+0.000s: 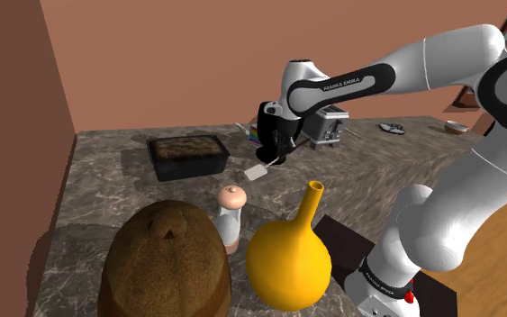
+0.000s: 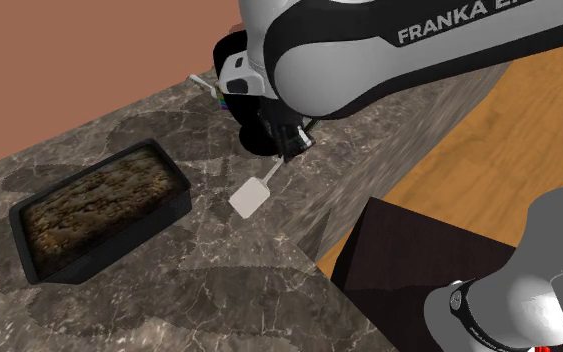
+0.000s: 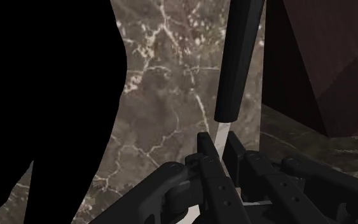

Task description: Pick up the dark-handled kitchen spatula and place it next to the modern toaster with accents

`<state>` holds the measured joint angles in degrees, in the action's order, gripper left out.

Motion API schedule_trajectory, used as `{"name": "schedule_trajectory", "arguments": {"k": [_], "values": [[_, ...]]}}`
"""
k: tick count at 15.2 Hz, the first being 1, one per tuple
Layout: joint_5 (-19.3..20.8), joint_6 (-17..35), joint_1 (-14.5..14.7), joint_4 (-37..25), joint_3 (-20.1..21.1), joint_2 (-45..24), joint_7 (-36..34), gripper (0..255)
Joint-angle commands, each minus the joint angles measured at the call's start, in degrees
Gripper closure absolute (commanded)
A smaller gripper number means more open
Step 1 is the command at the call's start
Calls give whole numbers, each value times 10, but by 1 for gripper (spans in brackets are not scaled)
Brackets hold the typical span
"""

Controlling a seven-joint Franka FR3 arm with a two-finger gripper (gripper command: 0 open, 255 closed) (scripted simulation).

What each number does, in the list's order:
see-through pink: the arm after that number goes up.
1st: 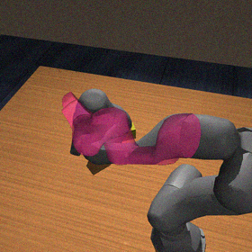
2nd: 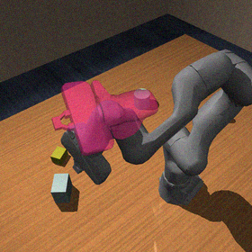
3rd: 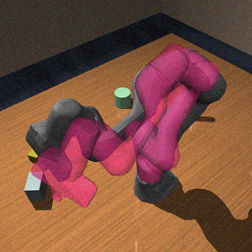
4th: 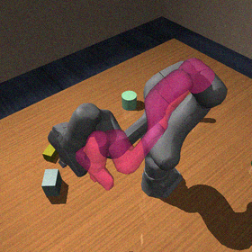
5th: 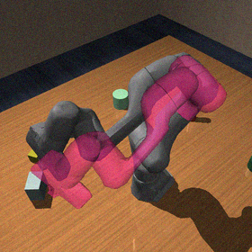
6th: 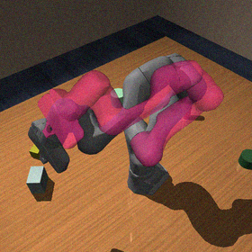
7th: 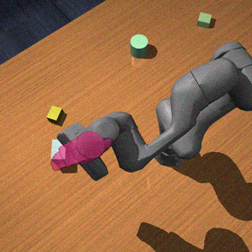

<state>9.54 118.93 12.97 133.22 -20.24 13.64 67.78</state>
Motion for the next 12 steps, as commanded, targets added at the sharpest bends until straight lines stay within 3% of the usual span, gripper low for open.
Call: {"name": "schedule_trajectory", "arguments": {"k": [1,12], "values": [[0,-17,0,-14,2,4,0,255],[-1,-105,2,-78,10,28,2,255]]}}
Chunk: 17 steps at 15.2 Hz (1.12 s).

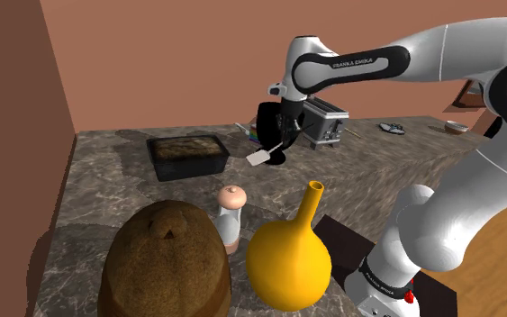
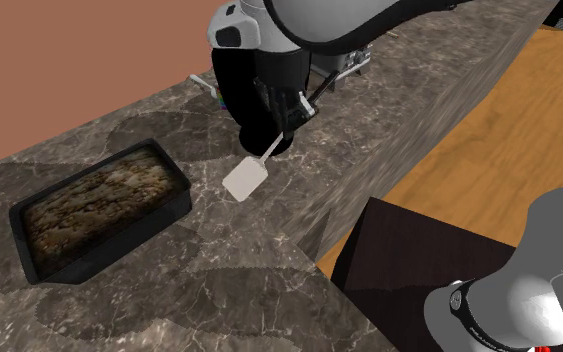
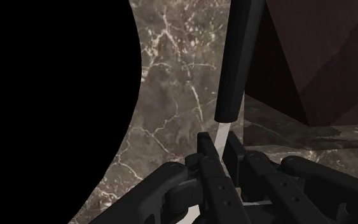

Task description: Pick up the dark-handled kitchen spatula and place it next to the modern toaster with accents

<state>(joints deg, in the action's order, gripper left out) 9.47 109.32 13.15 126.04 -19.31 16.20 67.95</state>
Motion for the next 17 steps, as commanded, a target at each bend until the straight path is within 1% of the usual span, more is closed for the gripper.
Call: {"name": "schedule_trajectory", "arguments": {"k": [1,17], "values": [[0,-16,0,-13,1,3,0,255],[-6,-139,4,-134,10,6,9,255]]}}
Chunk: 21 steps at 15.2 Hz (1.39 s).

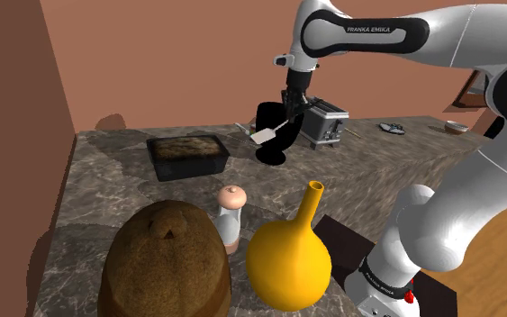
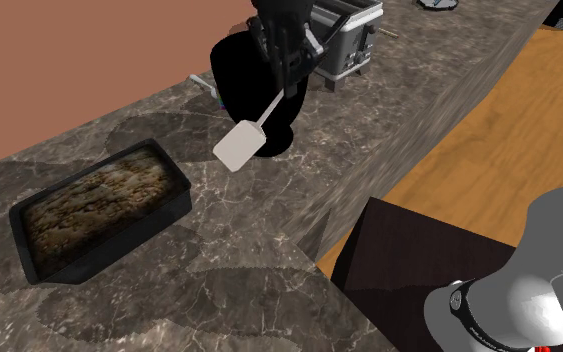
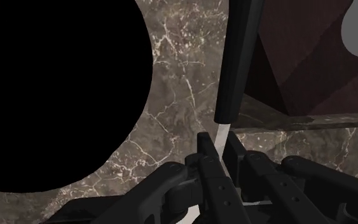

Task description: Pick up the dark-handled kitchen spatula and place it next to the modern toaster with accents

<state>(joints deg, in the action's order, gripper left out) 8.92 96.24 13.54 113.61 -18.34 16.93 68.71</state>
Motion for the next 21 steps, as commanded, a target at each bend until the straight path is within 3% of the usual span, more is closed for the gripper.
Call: {"name": "schedule_trajectory", "arguments": {"k": [1,6,21], "values": [[-1,-16,0,-18,0,-2,2,255],[-3,-48,2,-55,2,-8,5,255],[65,-46,-73,-16,-123,64,190,255]]}}
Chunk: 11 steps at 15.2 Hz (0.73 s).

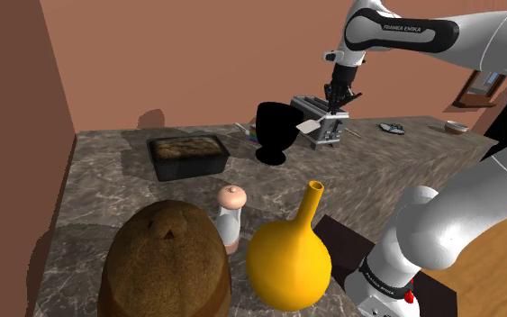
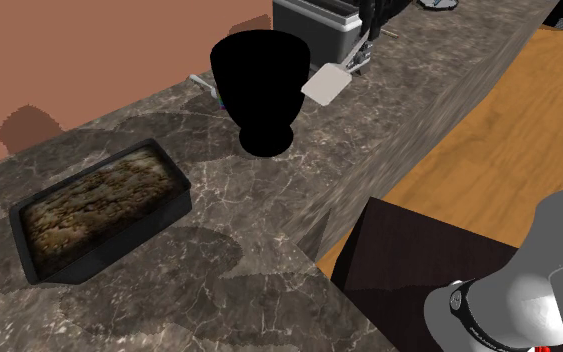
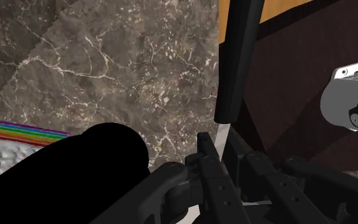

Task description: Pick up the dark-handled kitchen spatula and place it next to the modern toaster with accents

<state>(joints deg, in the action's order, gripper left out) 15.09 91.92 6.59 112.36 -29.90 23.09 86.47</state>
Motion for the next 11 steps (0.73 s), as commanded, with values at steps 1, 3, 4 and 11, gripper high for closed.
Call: {"name": "schedule_trajectory", "arguments": {"k": [1,3,4,11], "values": [[7,-3,-8,-6,-18,2,26,255],[13,-1,-16,-13,-39,0,55,255],[16,0,-19,-17,-50,-2,69,255],[25,27,-34,-15,-103,-14,130,255]]}}
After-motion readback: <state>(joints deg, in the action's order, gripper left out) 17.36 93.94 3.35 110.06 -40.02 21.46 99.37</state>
